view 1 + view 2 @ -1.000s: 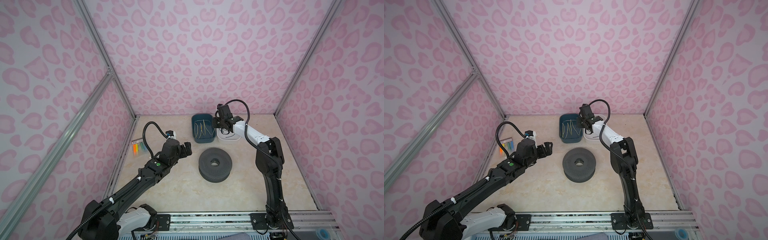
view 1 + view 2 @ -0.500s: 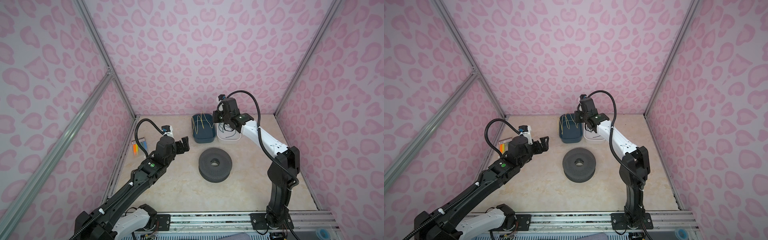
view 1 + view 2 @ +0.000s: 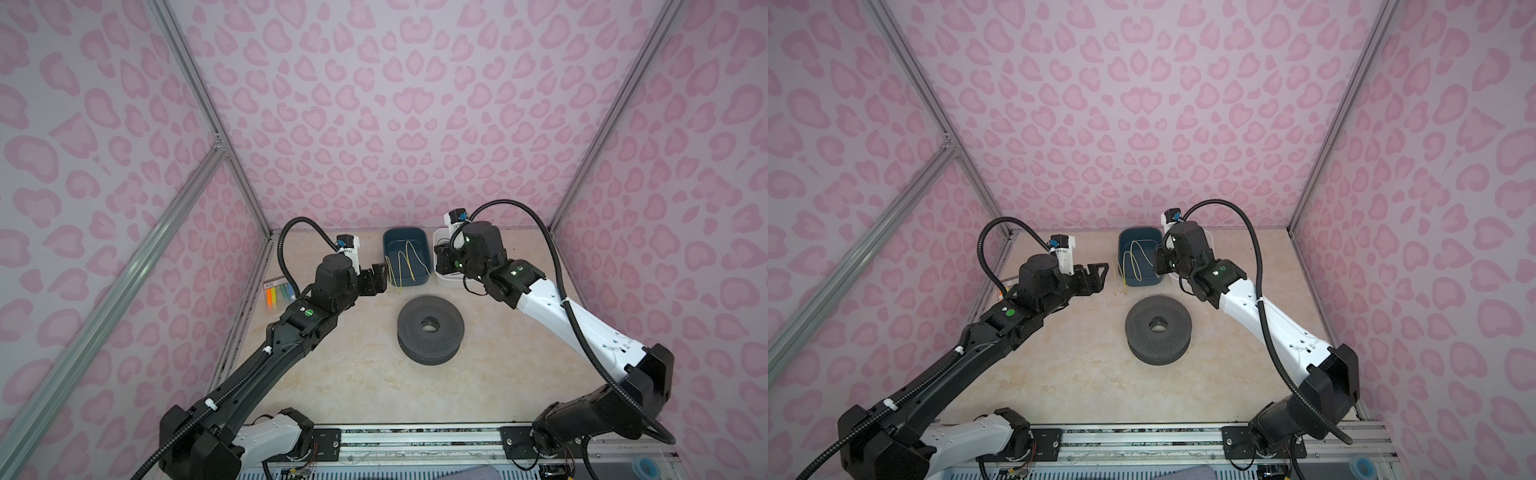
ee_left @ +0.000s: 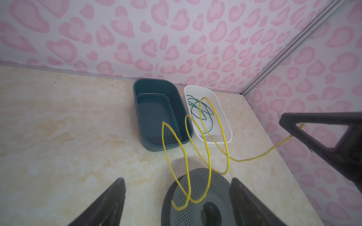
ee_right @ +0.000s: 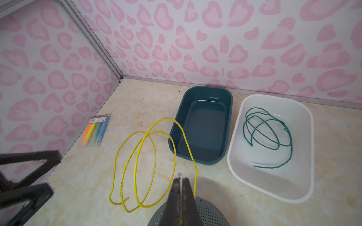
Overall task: Wrap the cables
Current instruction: 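Lift the yellow cable out of the tub while the left gripper moves toward it, then grasp the hanging yellow cable with the left gripper above the spool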
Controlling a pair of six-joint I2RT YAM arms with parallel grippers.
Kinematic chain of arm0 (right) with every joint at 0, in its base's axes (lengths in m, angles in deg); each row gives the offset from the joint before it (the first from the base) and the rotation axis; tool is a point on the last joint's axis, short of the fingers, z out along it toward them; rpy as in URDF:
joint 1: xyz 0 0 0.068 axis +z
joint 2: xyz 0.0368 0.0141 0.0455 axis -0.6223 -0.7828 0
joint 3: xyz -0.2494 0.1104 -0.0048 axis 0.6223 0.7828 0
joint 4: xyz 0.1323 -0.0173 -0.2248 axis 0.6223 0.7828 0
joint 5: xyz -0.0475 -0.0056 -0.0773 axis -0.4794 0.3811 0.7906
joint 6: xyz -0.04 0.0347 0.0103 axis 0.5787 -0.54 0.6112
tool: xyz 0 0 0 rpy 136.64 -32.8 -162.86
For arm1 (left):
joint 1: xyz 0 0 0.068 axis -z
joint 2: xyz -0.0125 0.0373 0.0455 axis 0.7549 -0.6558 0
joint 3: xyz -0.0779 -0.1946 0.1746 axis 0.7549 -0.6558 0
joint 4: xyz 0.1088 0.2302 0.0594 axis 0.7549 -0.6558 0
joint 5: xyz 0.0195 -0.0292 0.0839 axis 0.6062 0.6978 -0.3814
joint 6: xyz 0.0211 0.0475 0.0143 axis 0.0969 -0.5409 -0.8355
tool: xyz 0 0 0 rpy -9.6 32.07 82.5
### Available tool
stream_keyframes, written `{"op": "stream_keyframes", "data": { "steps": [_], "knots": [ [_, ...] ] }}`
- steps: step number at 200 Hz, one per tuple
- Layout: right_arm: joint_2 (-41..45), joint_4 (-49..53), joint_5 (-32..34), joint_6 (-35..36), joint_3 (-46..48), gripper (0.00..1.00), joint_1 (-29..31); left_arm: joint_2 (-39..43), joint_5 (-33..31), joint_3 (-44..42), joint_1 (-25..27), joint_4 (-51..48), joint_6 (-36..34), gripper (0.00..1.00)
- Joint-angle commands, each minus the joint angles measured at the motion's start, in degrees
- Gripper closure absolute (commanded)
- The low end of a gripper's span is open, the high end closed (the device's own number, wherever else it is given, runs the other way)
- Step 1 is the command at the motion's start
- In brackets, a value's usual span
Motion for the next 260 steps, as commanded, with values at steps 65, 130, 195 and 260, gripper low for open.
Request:
{"op": "stream_keyframes", "data": {
  "steps": [65, 130, 195, 260],
  "knots": [
    [13.12, -4.91, 6.24, -4.14, 13.79, 1.0, 4.82, -9.66, 20.98, 2.45, -0.42, 3.98, 5.21, 0.2],
    [15.34, -5.62, 5.23, -3.81, 16.19, 1.0, 4.81, -13.99, 22.52, 3.27, -0.43, 4.55, 7.82, 0.46],
    [17.2, -5.87, 5.93, -3.54, 18.01, 1.0, 4.82, -15.03, 23.78, 3.57, -0.42, 4.48, 7.84, 0.93],
    [16.87, -2.3, 7.86, -2.4, 18.18, 0.67, 4.83, -9.86, 16.38, 1.18, -0.42, 10.54, 12.76, 0.96]
  ]
}}
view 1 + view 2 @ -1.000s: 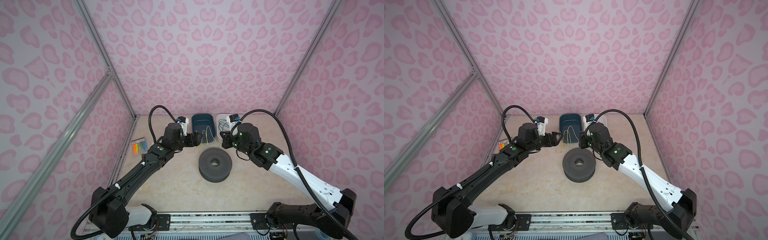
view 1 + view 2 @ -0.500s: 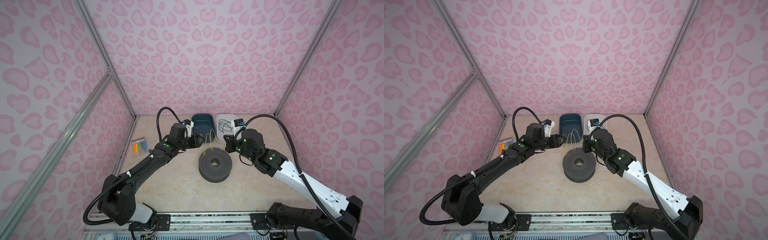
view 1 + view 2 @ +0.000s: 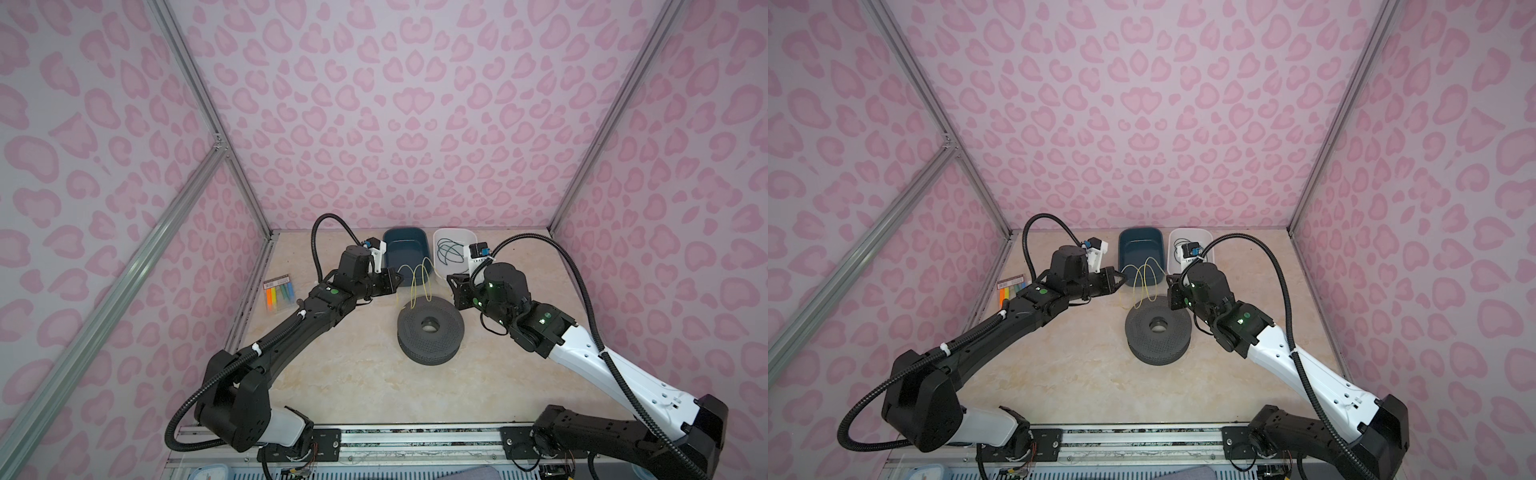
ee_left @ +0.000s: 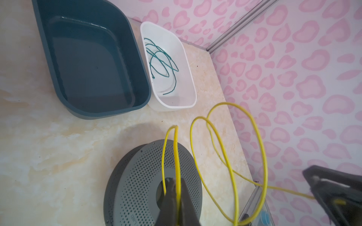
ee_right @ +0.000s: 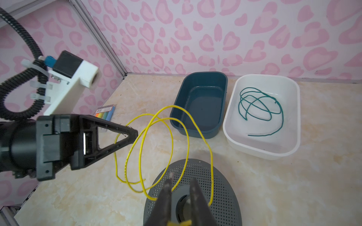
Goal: Wrap the cables
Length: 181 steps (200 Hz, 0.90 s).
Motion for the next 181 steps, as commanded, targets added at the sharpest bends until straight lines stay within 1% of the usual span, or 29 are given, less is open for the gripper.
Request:
{"op": "stream_keyframes", "data": {
  "steps": [1, 13, 40, 81, 105, 118, 129, 139, 168, 181],
  "knots": [
    [-0.1, 1.83, 2.64, 0.97, -0.86, 0.66, 0.56, 2.64, -4.31, -1.34, -0.01, 6.38, 3.1, 0.96],
    [0.22, 3.36, 3.99, 1.8, -2.09, 0.62, 0.91, 3.55, -6.3, -1.7, -0.01, 7.91, 4.26, 0.96],
    [2.45, 3.5, 3.41, 1.98, -3.71, 0.58, 1.06, 4.74, -11.51, -2.19, 0.08, 9.93, 5.68, 0.96],
    [5.94, 2.48, 1.56, 2.35, -4.49, 0.53, 1.31, 5.62, -22.26, -1.83, 0.17, 8.08, 6.26, 0.96],
    [7.05, 1.27, 0.78, 2.97, -3.78, 0.43, 1.33, 5.9, -25.66, -1.92, 0.17, 7.57, 6.84, 0.96],
    [7.54, -0.01, -0.24, 3.22, -3.14, 0.42, 1.37, 5.84, -26.43, -1.96, 0.17, 7.42, 7.05, 0.96],
    [7.56, -0.94, -1.69, 3.29, -3.06, 0.43, 1.65, 5.67, -27.14, -2.15, 0.17, 7.34, 7.66, 0.96],
    [6.94, -1.25, -2.57, 3.14, -3.76, 0.45, 2.59, 5.43, -27.51, -2.27, 0.12, 7.44, 8.29, 0.96],
    [2.47, -3.58, -4.27, 0.87, -6.64, 0.61, 8.1, 4.64, -27.88, -2.11, 0.17, 7.42, 9.72, 0.96],
    [-0.21, -6.79, -4.27, -0.34, -7.47, 0.68, 10.96, 4.29, -27.78, -2.0, 0.25, 7.59, 10.09, 0.96]
  ]
}}
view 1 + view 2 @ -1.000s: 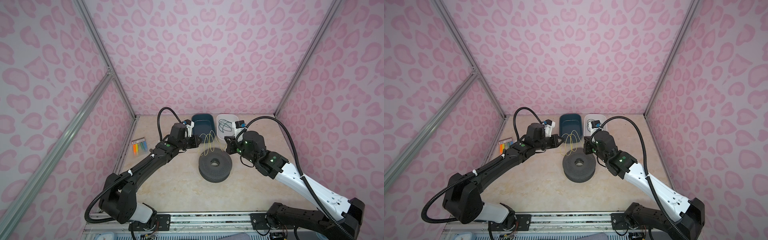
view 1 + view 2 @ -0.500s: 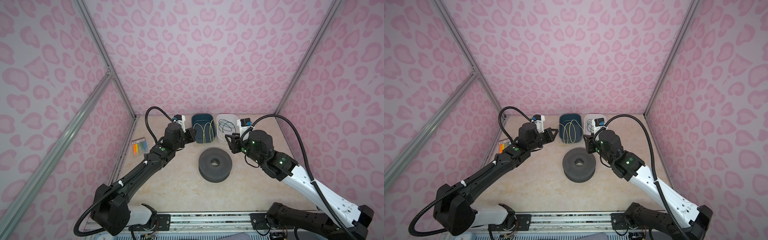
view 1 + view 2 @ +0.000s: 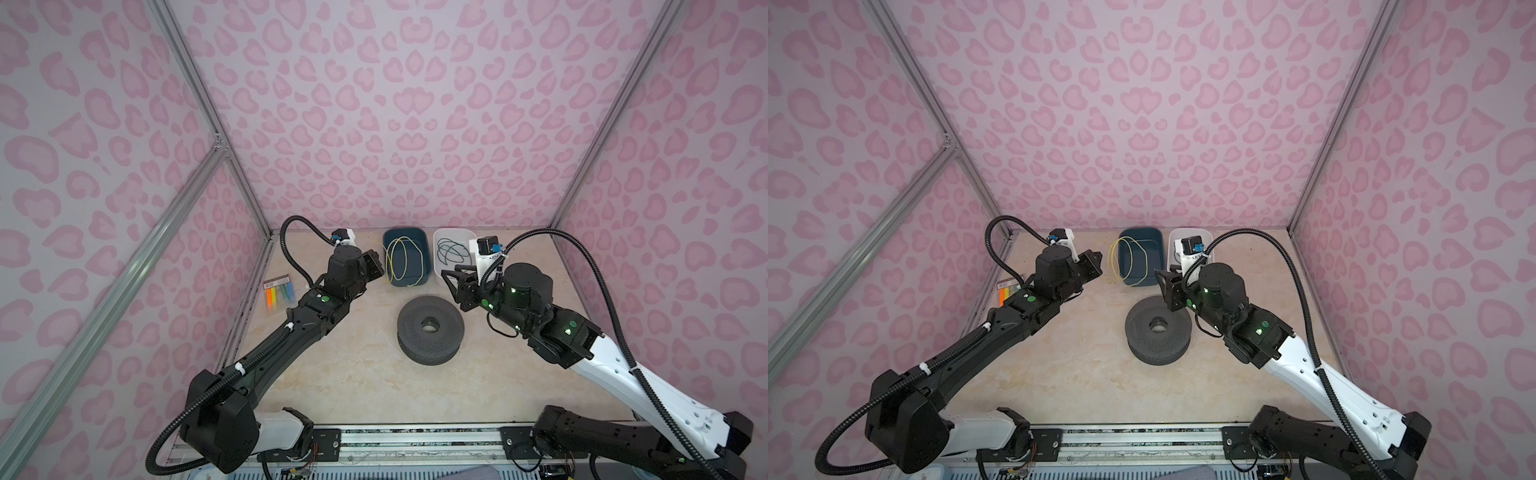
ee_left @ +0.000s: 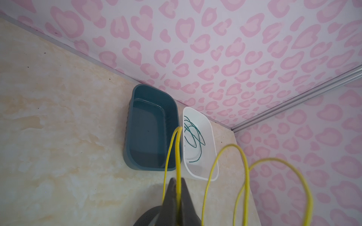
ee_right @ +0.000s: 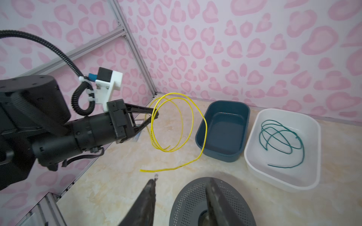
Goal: Wrap the cables
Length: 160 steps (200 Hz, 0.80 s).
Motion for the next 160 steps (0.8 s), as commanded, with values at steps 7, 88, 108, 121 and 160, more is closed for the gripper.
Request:
{"op": "stream_keyframes", "data": {
  "steps": [7, 88, 108, 121, 160],
  "knots": [
    [-5.05, -7.23, -0.86, -3.27, -2.04, 0.71, 5.04, -0.79, -1.21, 0.04, 0.08, 1.33, 1.96, 0.96],
    [-17.95, -17.25, 0.83, -14.03, -10.09, 0.56, 5.17, -0.72, 1.45, -0.65, 0.78, 1.67, 1.39, 0.96],
    [-20.53, -19.79, -2.84, -20.35, -10.92, 0.56, 1.5, -0.06, 1.81, -1.58, 1.34, 2.17, 0.38, 0.96],
    [-22.06, -21.64, -4.48, -23.1, -11.35, 0.55, -0.04, 0.49, 1.5, -2.12, 1.62, 2.11, -0.27, 0.96],
    [-27.12, -24.16, -11.01, -30.85, -13.89, 0.57, -3.13, 1.84, 1.09, -3.98, 2.27, 2.56, -1.9, 0.96]
  ]
}}
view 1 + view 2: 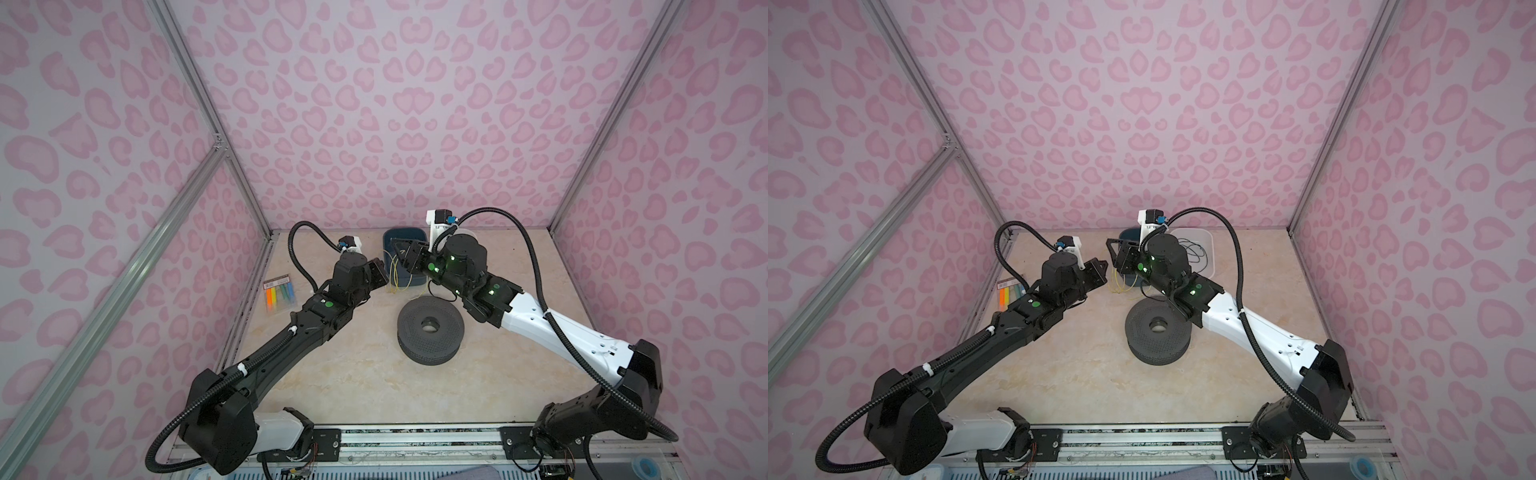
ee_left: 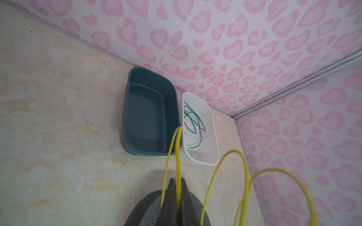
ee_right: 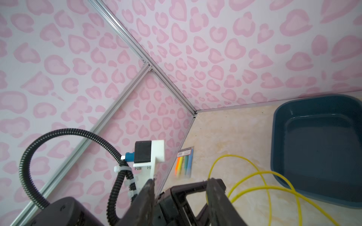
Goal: Wrap the cables
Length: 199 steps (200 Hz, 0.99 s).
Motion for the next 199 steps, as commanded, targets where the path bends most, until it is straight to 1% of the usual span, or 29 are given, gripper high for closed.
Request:
{"op": "stream_keyframes", "data": {
  "steps": [1, 32, 42, 68, 101, 116, 139, 199],
  "knots": [
    [-2.3, -3.9, -4.69, -6.91, -1.3, 0.57, -1.0, 0.93, -0.2, -0.8, 0.22, 2.41, -1.71, 0.96],
    [-5.11, -4.32, -7.21, -11.31, -1.33, 0.58, -1.62, 1.45, -0.28, -1.38, 0.39, 2.26, -2.99, 0.96],
    [-5.34, -5.07, -8.45, -11.67, -0.9, 0.59, -1.87, 1.46, -0.29, -1.42, 0.48, 2.17, -3.7, 0.96],
    [-5.0, -5.24, -9.01, -11.67, -0.52, 0.58, -1.85, 1.37, 0.02, -1.53, 0.49, 1.87, -4.34, 0.96],
    [-7.11, -4.64, -11.55, -13.07, -0.44, 0.58, -1.77, 1.28, 0.07, -1.52, 0.48, 1.9, -4.69, 0.96],
    [-7.73, -2.82, -12.79, -12.12, -0.39, 0.58, -1.77, 1.52, 0.0, -1.42, 0.44, 1.59, -5.18, 0.96],
    [-7.37, 0.22, -12.38, -9.89, 1.23, 0.58, -1.9, 2.32, -0.75, -1.54, 0.49, 1.18, -6.25, 0.96],
    [-4.83, 4.02, -9.65, -6.02, 6.6, 0.58, -2.38, 3.07, -1.25, -1.51, 0.49, 1.17, -6.96, 0.96]
  ]
}}
